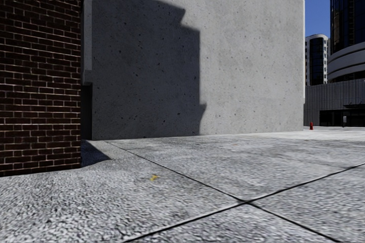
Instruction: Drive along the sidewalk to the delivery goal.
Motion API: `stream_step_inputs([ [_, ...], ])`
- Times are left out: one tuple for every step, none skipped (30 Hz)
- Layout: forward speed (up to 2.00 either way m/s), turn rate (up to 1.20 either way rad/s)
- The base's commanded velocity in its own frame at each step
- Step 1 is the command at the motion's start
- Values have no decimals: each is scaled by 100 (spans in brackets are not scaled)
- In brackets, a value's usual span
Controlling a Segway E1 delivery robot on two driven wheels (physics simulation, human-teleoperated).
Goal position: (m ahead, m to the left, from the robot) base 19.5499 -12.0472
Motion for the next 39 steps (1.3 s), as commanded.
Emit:
stream_step_inputs([
  [200,-25],
  [200,-27],
  [200,-27],
  [200,-28],
  [200,-28],
  [200,-29],
  [200,-29],
  [200,-29],
  [200,-30],
  [200,-31],
  [200,-31],
  [200,-31],
  [200,-31],
  [200,-31],
  [200,-31],
  [200,-31],
  [200,-31],
  [200,-31],
  [200,-31],
  [200,-31],
  [200,-31],
  [200,-31],
  [200,-31],
  [200,-31],
  [200,-31],
  [200,-31],
  [200,-31],
  [200,-31],
  [200,-31],
  [200,-31],
  [200,-31],
  [200,-32],
  [200,-33],
  [200,-34],
  [200,-34],
  [200,-36],
  [200,-38],
  [200,-38],
  [200,-40],
])
